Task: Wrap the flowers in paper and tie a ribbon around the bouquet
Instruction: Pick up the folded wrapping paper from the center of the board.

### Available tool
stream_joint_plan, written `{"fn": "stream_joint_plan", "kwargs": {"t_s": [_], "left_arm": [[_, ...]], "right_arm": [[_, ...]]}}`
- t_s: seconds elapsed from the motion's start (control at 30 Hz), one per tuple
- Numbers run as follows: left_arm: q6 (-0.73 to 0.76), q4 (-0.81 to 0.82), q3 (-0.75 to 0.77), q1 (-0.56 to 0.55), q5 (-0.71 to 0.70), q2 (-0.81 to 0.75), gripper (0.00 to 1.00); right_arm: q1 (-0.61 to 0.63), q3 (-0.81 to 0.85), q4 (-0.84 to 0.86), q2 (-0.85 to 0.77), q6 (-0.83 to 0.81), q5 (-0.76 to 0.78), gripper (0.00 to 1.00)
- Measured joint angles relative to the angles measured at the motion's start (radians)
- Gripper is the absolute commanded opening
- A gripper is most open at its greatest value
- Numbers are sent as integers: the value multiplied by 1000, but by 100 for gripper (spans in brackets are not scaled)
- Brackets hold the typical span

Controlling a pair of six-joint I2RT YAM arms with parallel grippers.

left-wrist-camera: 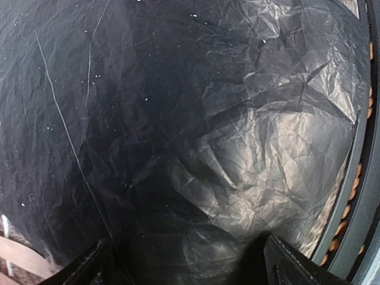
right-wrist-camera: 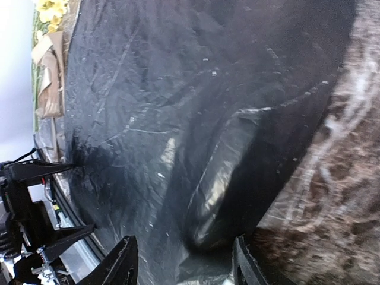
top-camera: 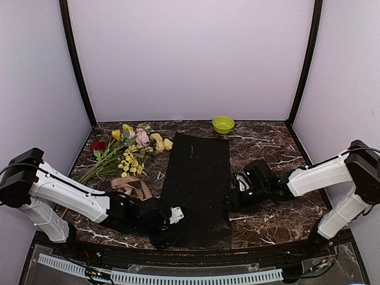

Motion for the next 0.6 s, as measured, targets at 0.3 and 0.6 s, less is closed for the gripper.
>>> {"fn": "stream_joint_plan", "kwargs": {"t_s": [0.3,0.6], "left_arm": [[-31,48,-19,0,37,4,90],[7,76,-40,-8,32,-23,90]], "right_arm": [[53,15,178,107,83,-82,39],[79,53,201,116,117,-99,0]]}}
